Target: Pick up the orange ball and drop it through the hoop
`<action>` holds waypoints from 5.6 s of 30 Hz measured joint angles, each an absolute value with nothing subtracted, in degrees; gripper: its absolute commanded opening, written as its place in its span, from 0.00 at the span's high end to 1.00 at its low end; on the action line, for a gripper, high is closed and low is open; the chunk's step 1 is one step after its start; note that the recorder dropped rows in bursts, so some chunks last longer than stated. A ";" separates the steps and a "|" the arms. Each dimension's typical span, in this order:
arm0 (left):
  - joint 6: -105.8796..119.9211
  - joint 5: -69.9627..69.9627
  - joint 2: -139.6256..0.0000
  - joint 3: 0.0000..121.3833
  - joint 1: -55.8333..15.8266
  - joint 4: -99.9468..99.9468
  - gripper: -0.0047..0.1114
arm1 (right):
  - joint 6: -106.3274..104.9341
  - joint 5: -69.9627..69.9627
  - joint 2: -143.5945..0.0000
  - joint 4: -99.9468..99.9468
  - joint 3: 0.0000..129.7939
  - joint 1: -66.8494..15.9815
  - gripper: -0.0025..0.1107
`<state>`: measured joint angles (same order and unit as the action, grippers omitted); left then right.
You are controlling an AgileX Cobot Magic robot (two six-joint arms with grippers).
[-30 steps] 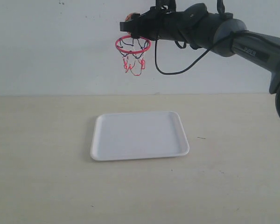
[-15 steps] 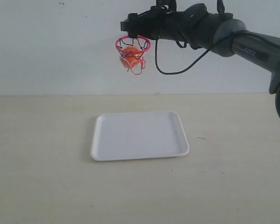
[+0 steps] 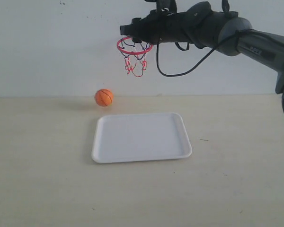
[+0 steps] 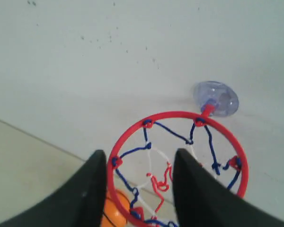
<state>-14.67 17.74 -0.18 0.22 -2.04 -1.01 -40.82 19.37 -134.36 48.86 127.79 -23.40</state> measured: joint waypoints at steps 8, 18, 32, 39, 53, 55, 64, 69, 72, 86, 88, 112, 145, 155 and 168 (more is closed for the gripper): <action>-14.67 17.74 -0.18 0.22 -2.04 -1.01 0.92 | -34.86 43.21 -128.76 48.23 127.79 -14.11 0.98; -14.67 17.74 -0.18 0.22 -2.04 -1.01 0.92 | -26.37 69.01 -124.64 44.81 127.79 -8.99 0.98; -14.67 17.74 -0.18 0.22 -2.04 -1.01 0.92 | -23.51 58.73 -96.10 39.76 91.18 -8.99 0.98; -14.67 17.74 -0.18 0.22 -2.04 -1.01 0.92 | -23.90 47.75 -77.05 40.62 63.61 -8.99 0.98; -14.67 17.74 -0.18 0.22 -2.04 -1.01 0.92 | -17.79 48.96 -59.81 42.14 43.40 -8.77 0.98; -14.67 17.74 -0.18 0.22 -2.04 -1.01 0.92 | -17.50 49.56 -59.53 42.14 43.29 -8.77 0.98; -14.67 17.74 -0.18 0.22 -2.04 -1.01 0.92 | -17.28 48.82 -59.40 42.14 43.29 -8.77 0.98; -14.67 17.74 -0.18 0.22 -2.04 -1.01 0.92 | -17.28 48.32 -59.08 42.14 43.29 -8.77 0.98; -14.67 17.74 -0.18 0.22 -2.04 -1.01 0.92 | -17.28 47.90 -59.08 42.14 43.29 -8.77 0.98; -14.67 17.74 -0.18 0.22 -2.04 -1.01 0.92 | -17.28 40.92 -59.08 42.03 43.29 -8.65 0.98; -14.67 17.74 -0.18 0.22 -2.04 -1.01 0.92 | -17.28 40.64 -58.85 42.03 43.29 -8.65 0.98; -14.67 17.74 -0.18 0.22 -2.04 -1.01 0.92 | -19.11 16.60 -32.58 41.92 21.18 -8.65 0.98; -14.67 17.74 -0.18 0.22 -2.04 -1.01 0.92 | -15.22 23.36 -2.90 21.98 -0.04 -8.65 0.98; -14.67 17.74 -0.18 0.22 -2.04 -1.01 0.92 | 7.83 22.38 -2.67 5.53 -0.04 -8.65 0.98; -14.67 17.74 -0.18 0.22 -2.04 -1.01 0.92 | 8.21 22.16 -2.67 4.92 -0.04 -8.65 0.98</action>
<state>-14.67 17.74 -0.18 0.22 -2.04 -1.01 8.21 22.16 -2.67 4.92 -0.04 -8.65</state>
